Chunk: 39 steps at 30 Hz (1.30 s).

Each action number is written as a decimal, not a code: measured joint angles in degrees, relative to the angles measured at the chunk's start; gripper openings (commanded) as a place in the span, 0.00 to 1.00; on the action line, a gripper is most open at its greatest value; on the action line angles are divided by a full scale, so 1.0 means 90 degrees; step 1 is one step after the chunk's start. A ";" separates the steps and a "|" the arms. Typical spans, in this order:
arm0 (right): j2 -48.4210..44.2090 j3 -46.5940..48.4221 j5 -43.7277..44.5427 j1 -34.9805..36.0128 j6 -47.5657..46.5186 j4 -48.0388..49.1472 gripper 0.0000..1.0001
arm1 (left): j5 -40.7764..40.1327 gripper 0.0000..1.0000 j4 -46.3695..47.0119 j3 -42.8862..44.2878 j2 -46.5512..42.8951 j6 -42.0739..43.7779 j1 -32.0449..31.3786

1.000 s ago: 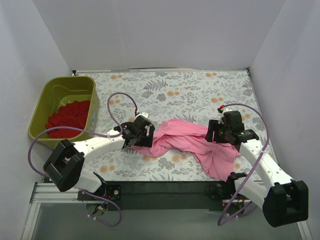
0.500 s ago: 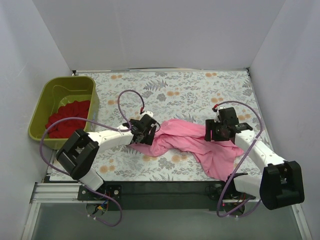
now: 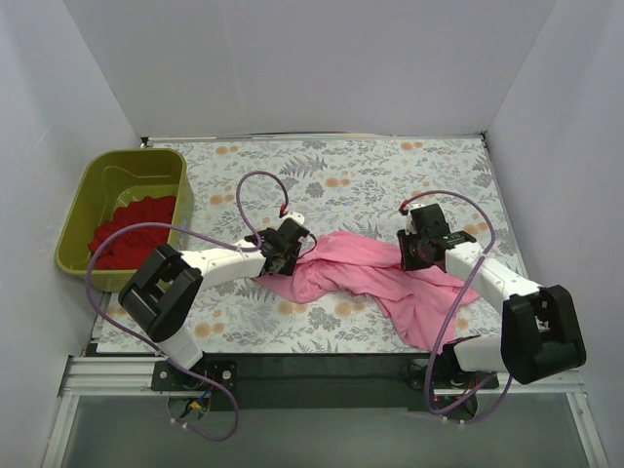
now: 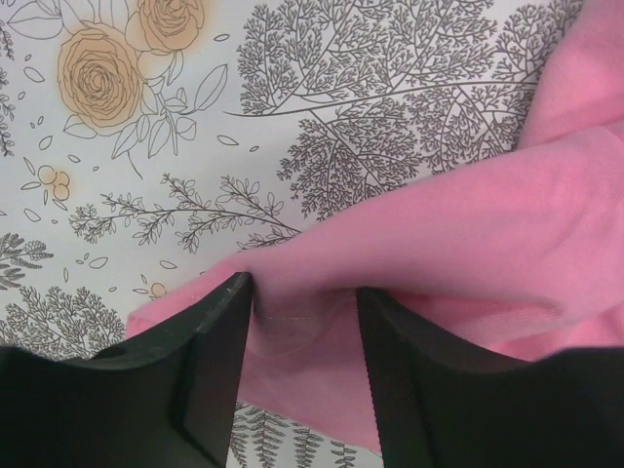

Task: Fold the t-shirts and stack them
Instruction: Flatten the tshirt out

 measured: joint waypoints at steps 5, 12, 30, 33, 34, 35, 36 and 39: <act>0.0270 0.0090 0.0248 0.0000 -0.0087 0.0119 0.22 | -0.0022 0.33 -0.0002 -0.0005 0.0012 0.0032 0.0053; 0.0359 0.0104 -0.0034 0.0012 -0.0138 0.0182 0.24 | -0.0049 0.34 0.0032 -0.0080 0.0012 -0.0017 0.0131; 0.0216 0.1989 0.1003 0.0090 -0.0495 0.0090 0.01 | -0.0039 0.37 0.0175 0.0697 0.0714 0.0231 0.1001; 0.0301 0.2766 0.1350 0.0085 -0.0748 0.0311 0.02 | -0.0107 0.40 0.0221 0.1052 0.1039 0.0432 0.1081; 0.0437 0.3045 0.1489 0.0085 -0.0818 0.0347 0.02 | -0.0136 0.41 0.0238 0.1185 0.1141 0.0495 0.1120; 0.0624 0.3303 0.1664 0.0087 -0.0886 0.0418 0.03 | -0.0160 0.43 0.0255 0.1292 0.1214 0.0563 0.1161; 0.0848 0.3524 0.1853 0.0087 -0.0937 0.0461 0.07 | -0.0185 0.49 0.0255 0.1392 0.1246 0.0617 0.1197; 0.1523 0.4000 0.2288 0.0085 -0.0933 0.0500 0.31 | -0.0209 0.60 0.0216 0.1683 0.1217 0.0702 0.1265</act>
